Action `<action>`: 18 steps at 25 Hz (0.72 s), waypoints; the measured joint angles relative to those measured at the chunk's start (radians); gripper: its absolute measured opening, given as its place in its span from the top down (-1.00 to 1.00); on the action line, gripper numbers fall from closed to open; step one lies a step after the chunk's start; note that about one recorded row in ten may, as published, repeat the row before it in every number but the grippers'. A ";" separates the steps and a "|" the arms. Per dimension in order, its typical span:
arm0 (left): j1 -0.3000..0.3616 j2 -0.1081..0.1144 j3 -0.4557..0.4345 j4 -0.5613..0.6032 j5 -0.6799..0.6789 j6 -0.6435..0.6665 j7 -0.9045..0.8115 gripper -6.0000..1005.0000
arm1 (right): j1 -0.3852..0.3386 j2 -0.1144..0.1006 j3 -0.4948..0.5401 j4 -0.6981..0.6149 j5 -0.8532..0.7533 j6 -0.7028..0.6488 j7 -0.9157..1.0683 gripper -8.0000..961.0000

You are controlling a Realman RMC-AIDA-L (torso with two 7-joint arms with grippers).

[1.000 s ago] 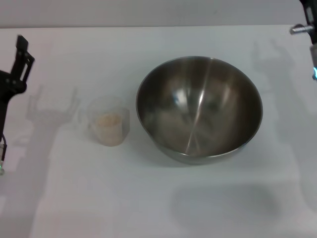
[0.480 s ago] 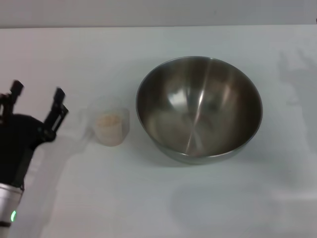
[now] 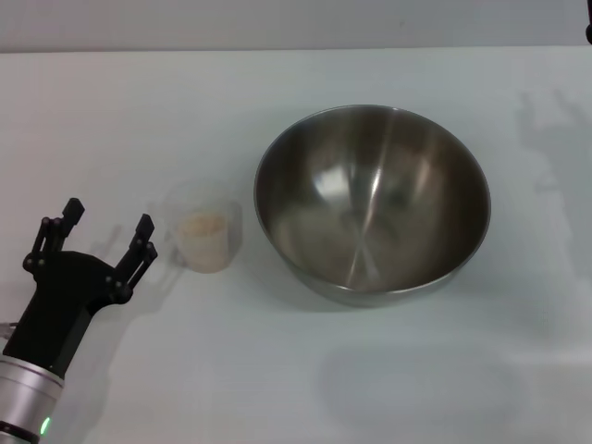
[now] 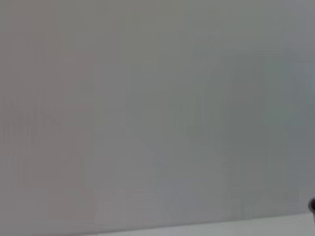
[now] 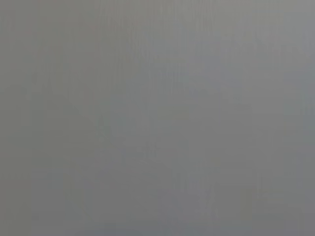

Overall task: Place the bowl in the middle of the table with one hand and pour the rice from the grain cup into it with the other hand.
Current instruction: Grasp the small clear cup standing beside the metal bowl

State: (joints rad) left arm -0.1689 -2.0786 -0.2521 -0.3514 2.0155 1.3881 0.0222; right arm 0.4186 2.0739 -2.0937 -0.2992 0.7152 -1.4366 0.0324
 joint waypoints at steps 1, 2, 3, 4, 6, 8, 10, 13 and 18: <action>-0.002 0.000 0.000 -0.001 0.000 -0.009 0.006 -0.72 | -0.002 0.000 0.000 0.000 0.000 0.000 0.000 0.04; -0.004 0.000 0.001 -0.003 0.000 -0.019 0.017 -0.72 | -0.003 0.000 0.000 0.000 0.000 -0.001 0.000 0.04; -0.004 0.000 0.001 -0.003 0.000 -0.019 0.017 -0.72 | -0.003 0.000 0.000 0.000 0.000 -0.001 0.000 0.04; -0.007 0.000 0.001 -0.009 0.000 -0.034 0.042 -0.72 | -0.005 0.000 0.000 0.001 0.000 -0.002 0.000 0.04; -0.009 0.000 0.002 -0.011 0.000 -0.041 0.053 -0.72 | -0.006 0.000 0.000 0.001 0.000 -0.002 0.000 0.04; -0.013 0.000 0.002 -0.014 0.000 -0.055 0.068 -0.72 | -0.008 0.000 0.000 0.004 0.000 -0.003 0.001 0.04; -0.015 0.000 0.001 -0.015 -0.002 -0.063 0.071 -0.72 | -0.008 0.001 0.000 0.008 0.000 -0.004 0.001 0.04; -0.020 0.000 -0.001 -0.014 -0.004 -0.070 0.071 -0.72 | -0.010 0.001 0.000 0.012 0.000 -0.004 0.001 0.04; -0.036 0.000 -0.005 -0.008 -0.007 -0.090 0.071 -0.72 | -0.011 0.002 0.000 0.012 0.000 -0.005 0.001 0.04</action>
State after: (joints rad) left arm -0.2045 -2.0786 -0.2569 -0.3598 2.0088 1.2985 0.0933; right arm 0.4079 2.0757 -2.0938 -0.2868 0.7148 -1.4413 0.0337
